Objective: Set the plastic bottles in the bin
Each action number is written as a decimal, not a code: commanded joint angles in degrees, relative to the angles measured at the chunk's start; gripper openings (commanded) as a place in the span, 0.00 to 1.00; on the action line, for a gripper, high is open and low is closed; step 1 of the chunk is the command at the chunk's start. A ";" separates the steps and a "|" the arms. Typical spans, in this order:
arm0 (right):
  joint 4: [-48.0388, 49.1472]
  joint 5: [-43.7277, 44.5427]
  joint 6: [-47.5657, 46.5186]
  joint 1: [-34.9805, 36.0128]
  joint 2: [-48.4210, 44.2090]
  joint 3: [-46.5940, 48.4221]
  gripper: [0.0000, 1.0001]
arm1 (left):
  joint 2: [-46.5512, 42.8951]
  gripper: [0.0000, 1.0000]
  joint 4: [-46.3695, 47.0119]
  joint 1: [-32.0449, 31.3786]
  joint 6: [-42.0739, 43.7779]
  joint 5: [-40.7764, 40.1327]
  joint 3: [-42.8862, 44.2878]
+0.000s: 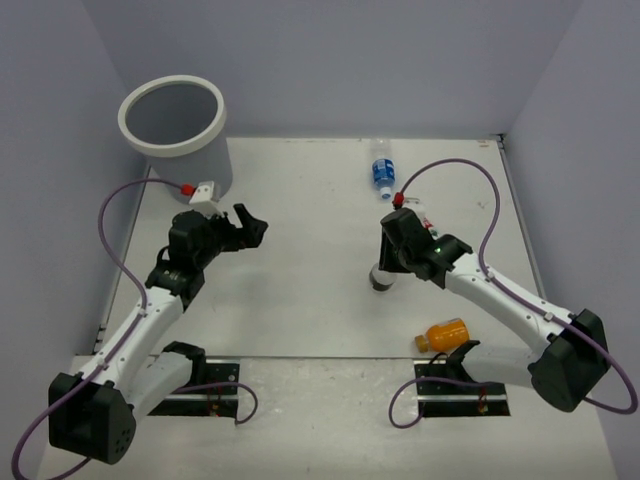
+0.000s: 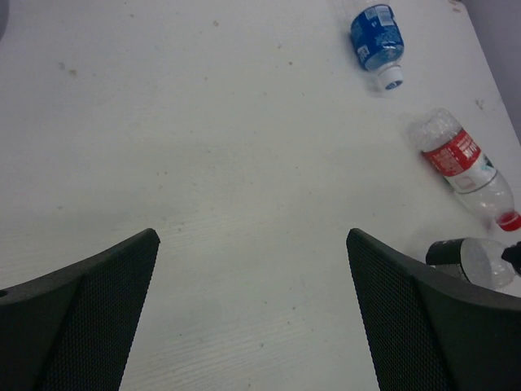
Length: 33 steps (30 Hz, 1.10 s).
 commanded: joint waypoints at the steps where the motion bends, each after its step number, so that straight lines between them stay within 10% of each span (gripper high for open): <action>1: -1.32 -1.11 -2.69 0.36 -1.22 6.09 0.01 | 1.64 1.00 6.59 -1.64 7.90 20.69 0.89; 4: -1.50 -7.06 -5.32 0.43 -2.34 8.37 0.00 | 1.96 1.00 13.12 -8.86 11.45 32.25 -0.76; 12: 0.60 -27.57 -10.87 0.43 -7.45 8.50 0.00 | 9.51 1.00 12.86 -30.79 27.82 25.44 3.61; 27: 6.31 -47.55 -12.50 0.43 -12.49 4.05 0.00 | 21.18 1.00 15.58 -34.23 30.20 29.66 10.49; 33: 5.73 -44.69 -11.55 0.47 -13.88 5.09 0.00 | 18.90 0.66 16.11 -34.36 31.14 32.32 9.09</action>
